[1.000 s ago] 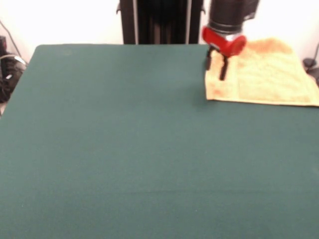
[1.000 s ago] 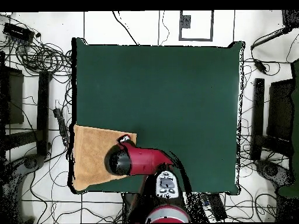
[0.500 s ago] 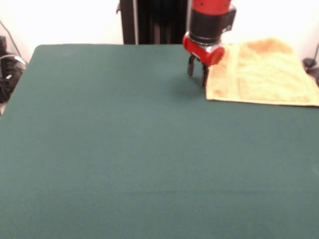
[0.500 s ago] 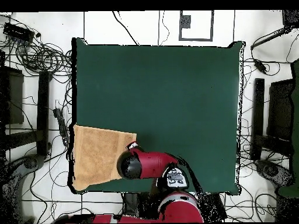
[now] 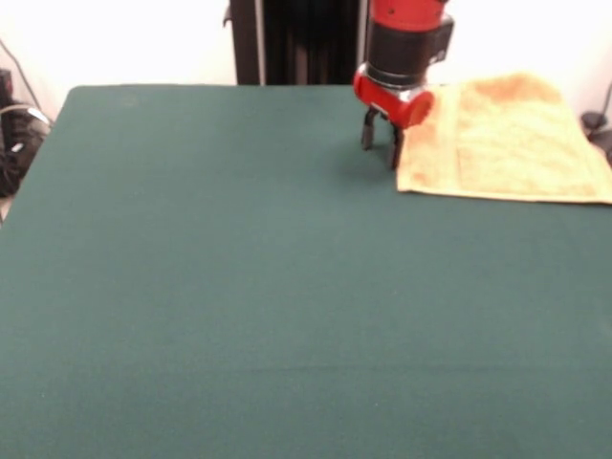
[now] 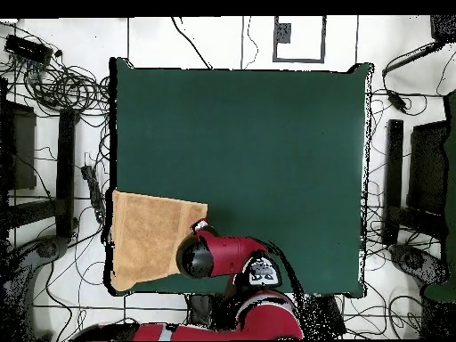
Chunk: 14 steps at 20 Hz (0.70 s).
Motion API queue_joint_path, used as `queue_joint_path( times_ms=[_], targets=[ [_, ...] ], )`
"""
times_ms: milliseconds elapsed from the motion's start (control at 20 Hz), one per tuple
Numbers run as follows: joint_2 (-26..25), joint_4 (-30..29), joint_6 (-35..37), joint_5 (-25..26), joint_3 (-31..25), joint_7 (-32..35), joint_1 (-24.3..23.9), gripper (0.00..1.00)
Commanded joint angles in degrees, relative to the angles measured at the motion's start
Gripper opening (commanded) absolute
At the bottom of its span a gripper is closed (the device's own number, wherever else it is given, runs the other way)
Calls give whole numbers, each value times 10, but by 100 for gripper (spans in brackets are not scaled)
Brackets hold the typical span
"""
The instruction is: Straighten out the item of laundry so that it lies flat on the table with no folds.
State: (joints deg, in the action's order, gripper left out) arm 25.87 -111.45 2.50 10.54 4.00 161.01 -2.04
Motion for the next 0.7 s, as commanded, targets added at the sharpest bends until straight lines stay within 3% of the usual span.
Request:
queue_joint_path(
  times_ms=[50,700],
  targets=[
    [34,47,84,-5,-75,-20,32,100],
    [49,53,97,0,-72,-15,42,100]
  ],
)
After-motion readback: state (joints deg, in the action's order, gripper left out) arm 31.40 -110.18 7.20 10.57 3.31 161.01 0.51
